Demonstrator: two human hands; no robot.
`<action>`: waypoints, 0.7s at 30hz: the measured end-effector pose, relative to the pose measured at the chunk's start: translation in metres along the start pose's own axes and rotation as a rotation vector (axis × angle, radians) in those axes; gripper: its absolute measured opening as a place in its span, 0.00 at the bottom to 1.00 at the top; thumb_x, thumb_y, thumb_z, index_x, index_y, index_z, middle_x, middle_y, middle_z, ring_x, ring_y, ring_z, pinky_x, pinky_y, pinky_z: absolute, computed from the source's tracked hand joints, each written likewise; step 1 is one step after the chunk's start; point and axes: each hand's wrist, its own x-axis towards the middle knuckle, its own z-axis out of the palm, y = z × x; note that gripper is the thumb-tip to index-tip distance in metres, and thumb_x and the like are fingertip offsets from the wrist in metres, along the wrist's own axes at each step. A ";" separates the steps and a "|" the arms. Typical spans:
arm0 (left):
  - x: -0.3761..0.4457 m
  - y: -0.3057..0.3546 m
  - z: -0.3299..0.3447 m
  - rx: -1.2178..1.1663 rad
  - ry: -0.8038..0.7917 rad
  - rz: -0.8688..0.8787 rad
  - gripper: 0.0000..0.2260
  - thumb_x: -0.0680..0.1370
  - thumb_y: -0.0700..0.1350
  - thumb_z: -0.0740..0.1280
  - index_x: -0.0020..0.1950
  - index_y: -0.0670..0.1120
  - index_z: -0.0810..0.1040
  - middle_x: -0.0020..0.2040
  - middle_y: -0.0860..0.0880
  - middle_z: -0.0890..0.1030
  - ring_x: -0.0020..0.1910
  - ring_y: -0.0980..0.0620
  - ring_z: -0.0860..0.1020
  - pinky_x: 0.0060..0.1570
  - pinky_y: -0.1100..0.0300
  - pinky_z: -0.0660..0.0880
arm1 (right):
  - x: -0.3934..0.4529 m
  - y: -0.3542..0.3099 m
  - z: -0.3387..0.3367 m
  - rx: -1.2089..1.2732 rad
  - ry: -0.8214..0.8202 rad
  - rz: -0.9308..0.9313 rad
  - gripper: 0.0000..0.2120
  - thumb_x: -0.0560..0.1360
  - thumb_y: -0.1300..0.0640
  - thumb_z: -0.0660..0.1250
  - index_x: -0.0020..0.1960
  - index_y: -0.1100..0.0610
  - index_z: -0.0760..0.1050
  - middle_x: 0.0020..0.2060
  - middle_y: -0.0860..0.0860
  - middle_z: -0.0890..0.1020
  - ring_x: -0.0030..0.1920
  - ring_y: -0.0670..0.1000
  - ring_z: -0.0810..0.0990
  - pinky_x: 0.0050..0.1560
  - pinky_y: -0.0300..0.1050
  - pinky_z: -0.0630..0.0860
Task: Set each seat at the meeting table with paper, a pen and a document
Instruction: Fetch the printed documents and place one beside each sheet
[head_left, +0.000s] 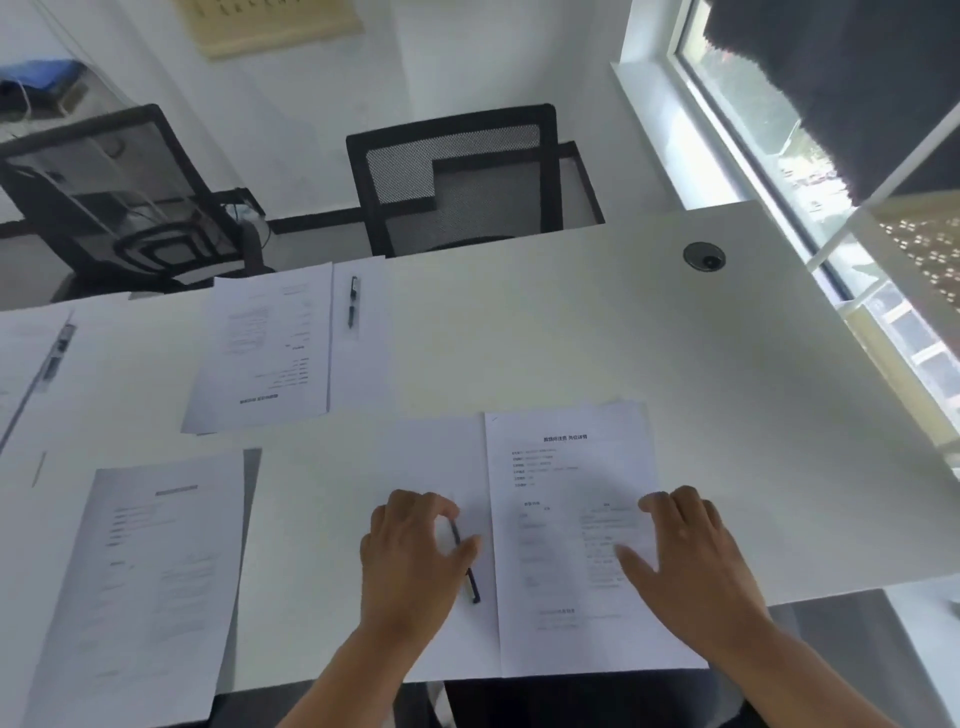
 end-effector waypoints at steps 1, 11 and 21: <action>-0.005 -0.006 -0.012 0.023 -0.044 0.046 0.15 0.76 0.58 0.77 0.60 0.60 0.79 0.62 0.59 0.73 0.66 0.52 0.73 0.63 0.55 0.71 | -0.006 -0.005 -0.004 -0.034 -0.025 -0.042 0.28 0.82 0.36 0.63 0.77 0.50 0.66 0.68 0.47 0.70 0.68 0.50 0.71 0.70 0.44 0.72; -0.026 -0.019 -0.081 0.335 -0.358 0.217 0.50 0.73 0.70 0.75 0.87 0.62 0.50 0.88 0.52 0.44 0.88 0.46 0.48 0.86 0.42 0.49 | -0.037 -0.052 -0.037 -0.114 -0.153 -0.180 0.45 0.77 0.27 0.62 0.86 0.47 0.51 0.84 0.50 0.51 0.84 0.55 0.54 0.83 0.53 0.58; -0.012 -0.035 -0.067 0.438 -0.400 0.269 0.54 0.75 0.67 0.76 0.88 0.59 0.43 0.90 0.50 0.41 0.88 0.47 0.39 0.86 0.43 0.41 | -0.019 -0.057 -0.023 -0.223 -0.276 -0.199 0.52 0.76 0.23 0.60 0.88 0.44 0.40 0.87 0.52 0.39 0.87 0.60 0.39 0.86 0.62 0.44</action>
